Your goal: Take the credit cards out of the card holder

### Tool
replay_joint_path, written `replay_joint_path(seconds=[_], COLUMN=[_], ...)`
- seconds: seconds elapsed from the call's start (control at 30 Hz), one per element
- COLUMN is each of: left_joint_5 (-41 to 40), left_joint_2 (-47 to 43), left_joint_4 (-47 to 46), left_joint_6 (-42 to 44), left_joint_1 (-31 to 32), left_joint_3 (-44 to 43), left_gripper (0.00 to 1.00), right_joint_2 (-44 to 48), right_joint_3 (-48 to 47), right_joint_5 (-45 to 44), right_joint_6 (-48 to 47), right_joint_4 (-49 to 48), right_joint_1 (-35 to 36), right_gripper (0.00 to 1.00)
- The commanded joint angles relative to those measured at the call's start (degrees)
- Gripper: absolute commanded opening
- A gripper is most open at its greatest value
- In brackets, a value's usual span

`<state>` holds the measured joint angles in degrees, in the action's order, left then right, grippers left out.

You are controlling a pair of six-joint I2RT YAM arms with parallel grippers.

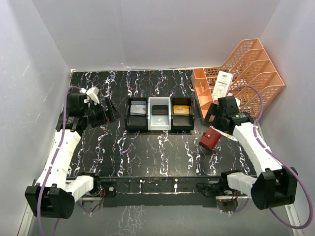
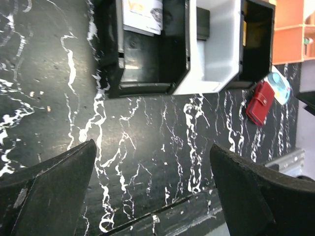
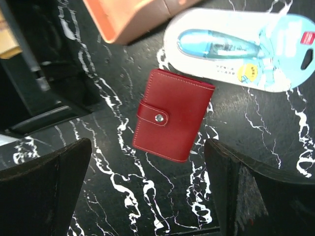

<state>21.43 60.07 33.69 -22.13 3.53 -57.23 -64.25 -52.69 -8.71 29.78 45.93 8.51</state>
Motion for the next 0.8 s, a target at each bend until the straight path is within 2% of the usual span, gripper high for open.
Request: replay_joint_path(seconds=[0.0,0.47,0.63,0.77], left_joint_5=[9.1,14.0,14.8,15.5], left_joint_2=[-3.6,-6.2,-6.0,-5.9], left_joint_4=[-0.5,-0.9,-0.9,-0.9], left_joint_6=[-0.1,-0.3,-0.1,0.0], left_joint_1=[-0.5,-0.7,-0.8,-0.8], left_joint_3=[2.0,4.4,4.3,4.6], left_gripper=[0.99,0.99,0.99,0.99], right_joint_2=[-2.5,-12.9,-15.5,-10.5], right_joint_3=[2.1,7.9,10.8,17.4], right_joint_5=[-1.3,-3.1,2.4,8.6], right_joint_6=[4.7,7.1,8.3,10.7], right_joint_4=[-3.9,-10.9,-12.2,-15.1], right_joint_1=[-1.2,-1.9,-2.0,-2.0], right_gripper=[0.98,0.93,0.86,0.80])
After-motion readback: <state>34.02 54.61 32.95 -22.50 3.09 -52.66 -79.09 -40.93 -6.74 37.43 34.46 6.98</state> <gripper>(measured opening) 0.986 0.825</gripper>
